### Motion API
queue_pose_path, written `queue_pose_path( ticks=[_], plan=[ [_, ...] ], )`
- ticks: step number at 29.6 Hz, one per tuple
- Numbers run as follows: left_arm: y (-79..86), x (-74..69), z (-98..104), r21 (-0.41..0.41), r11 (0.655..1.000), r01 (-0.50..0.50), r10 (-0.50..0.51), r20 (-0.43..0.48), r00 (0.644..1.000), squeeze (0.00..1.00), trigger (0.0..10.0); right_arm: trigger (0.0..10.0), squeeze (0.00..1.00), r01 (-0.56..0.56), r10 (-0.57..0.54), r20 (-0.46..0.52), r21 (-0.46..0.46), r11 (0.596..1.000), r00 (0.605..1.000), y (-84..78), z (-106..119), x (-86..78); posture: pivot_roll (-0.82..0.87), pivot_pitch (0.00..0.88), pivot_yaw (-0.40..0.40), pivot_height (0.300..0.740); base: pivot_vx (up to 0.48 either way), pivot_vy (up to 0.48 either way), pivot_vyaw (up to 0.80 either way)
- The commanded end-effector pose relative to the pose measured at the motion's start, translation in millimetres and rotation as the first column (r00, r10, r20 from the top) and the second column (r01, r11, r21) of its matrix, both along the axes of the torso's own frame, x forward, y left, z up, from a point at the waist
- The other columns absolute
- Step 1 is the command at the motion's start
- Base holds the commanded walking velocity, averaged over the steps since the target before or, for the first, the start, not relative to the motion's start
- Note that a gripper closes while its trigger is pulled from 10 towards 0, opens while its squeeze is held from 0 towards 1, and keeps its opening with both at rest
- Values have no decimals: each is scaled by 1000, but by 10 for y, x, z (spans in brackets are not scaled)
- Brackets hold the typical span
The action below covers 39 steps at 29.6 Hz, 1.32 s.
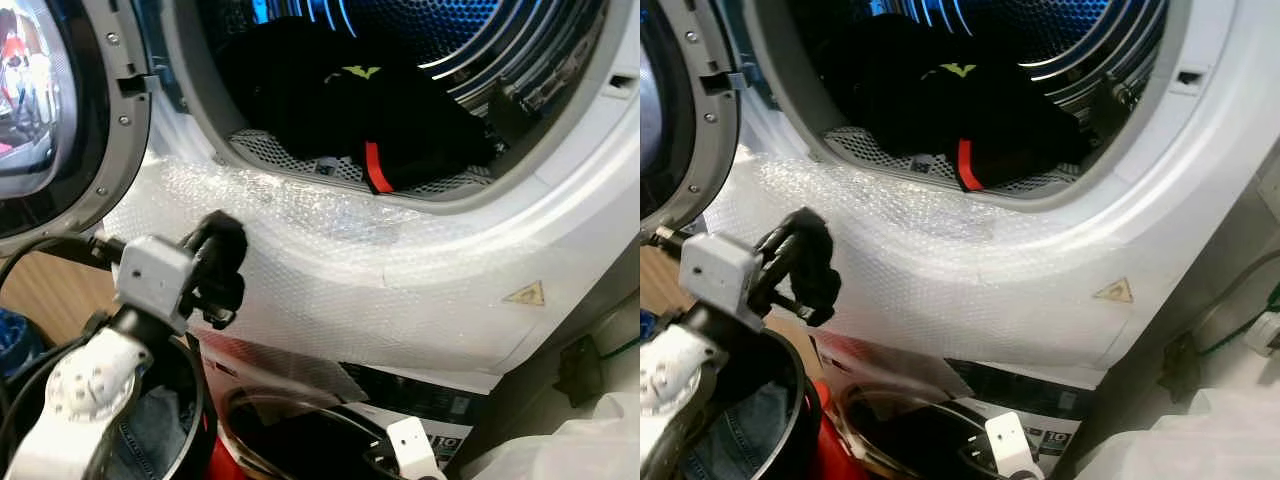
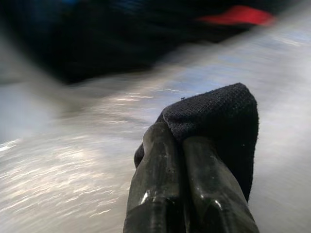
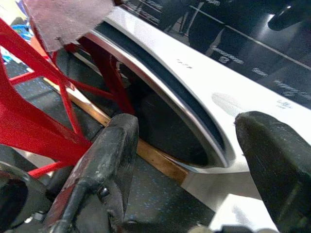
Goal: Clothes washing
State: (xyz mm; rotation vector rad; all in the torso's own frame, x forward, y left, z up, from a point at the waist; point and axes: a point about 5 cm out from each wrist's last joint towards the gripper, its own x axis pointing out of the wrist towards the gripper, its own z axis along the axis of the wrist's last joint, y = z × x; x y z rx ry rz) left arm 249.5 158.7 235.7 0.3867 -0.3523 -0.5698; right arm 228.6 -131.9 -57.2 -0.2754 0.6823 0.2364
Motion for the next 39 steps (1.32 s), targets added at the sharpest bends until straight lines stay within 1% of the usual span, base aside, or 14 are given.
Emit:
queue_pose_path(
  ticks=[1, 2, 3, 4, 7, 10, 13, 16, 18, 22, 25, 28, 31, 39],
  plan=[
    [-138, -16, -8, 84, 980, 182, -175, -81, 981, 0, 10000, 10000, 0, 40, -40, -17, 4, 999, 999, -28, -22, -25, 242, 0, 19, 740, 0, 0, 0],
    [-138, -16, -8, 84, 980, 182, -175, -81, 981, 0, 10000, 10000, 0, 40, -40, -17, 4, 999, 999, -28, -22, -25, 242, 0, 19, 740, 0, 0, 0],
    [-246, 0, 94, 149, 927, 344, -329, -117, 937, 0, 10000, 10000, 0, 56, -56, -31, 4, 998, 998, -37, -51, -70, 228, 0, 29, 740, 0, 0, 0],
    [-276, 78, 211, 148, 914, 378, -368, -90, 926, 0, 10000, 10000, 0, 62, -62, -36, 5, 998, 997, -39, -62, -88, 211, 0, 41, 740, 0, 0, 0],
    [-295, 167, 348, 136, 907, 399, -395, -56, 917, 0, 10000, 10000, 0, 67, -66, -39, 6, 998, 997, -38, -70, -101, 211, 0, 41, 740, 0, 0, 0],
    [-410, 424, 768, 135, 863, 487, -494, 23, 869, 0, 10000, 10000, 0, 113, -112, -39, 7, 994, 993, -84, -76, -110, 161, 0, 66, 740, 0, 0, 0],
    [-464, 541, 958, 141, 849, 509, -521, 71, 850, 0, 10000, 10000, 0, 138, -137, -37, 10, 990, 990, -109, -78, -116, 143, 0, 73, 740, 0, 0, 0],
    [-508, 871, 1261, 174, 838, 517, -537, 98, 838, 0, 10000, 10000, 0, 169, -169, -38, 7, 986, 985, -162, -95, -150, 109, 0, 75, 740, 0, 0, 0],
    [-520, 1174, 1501, 127, 874, 468, -480, 90, 872, 0, 10000, 10000, 0, 173, -173, -43, -5, 985, 984, -203, -116, -193, 72, 0, 96, 740, 0, 0, 0],
    [-500, 1360, 1617, 64, 937, 342, -347, 73, 935, 0, 10000, 10000, 0, 213, -214, -35, -12, 977, 976, -278, -125, -223, -3, 0, 127, 740, 0, 0, 0],
    [-493, 1408, 1657, 51, 952, 303, -306, 70, 950, 0, 10000, 10000, 0, 232, -233, -30, -13, 973, 972, -307, -127, -236, -26, 0, 136, 740, 0, 0, 0],
    [-465, 1517, 1647, 29, 988, 152, -153, 47, 987, 0, 10000, 10000, 0, 301, -302, -31, -15, 953, 953, -405, -180, -375, -88, 0, 155, 740, 0, 0, 0],
    [-392, 1591, 1612, 0, 1000, 19, -19, 51, 999, 0, 10000, 10000, 0, 330, -332, -62, -38, 943, 941, -477, -273, -613, -125, 0, 156, 740, 0, 0, 0],
    [-202, 1680, 1480, -76, 980, -182, 184, 21, 983, 0, 10000, 10000, 0, 364, -369, -79, -67, 929, 926, -587, -339, -847, -186, 0, 162, 740, 0, 0, 0]
  ],
)
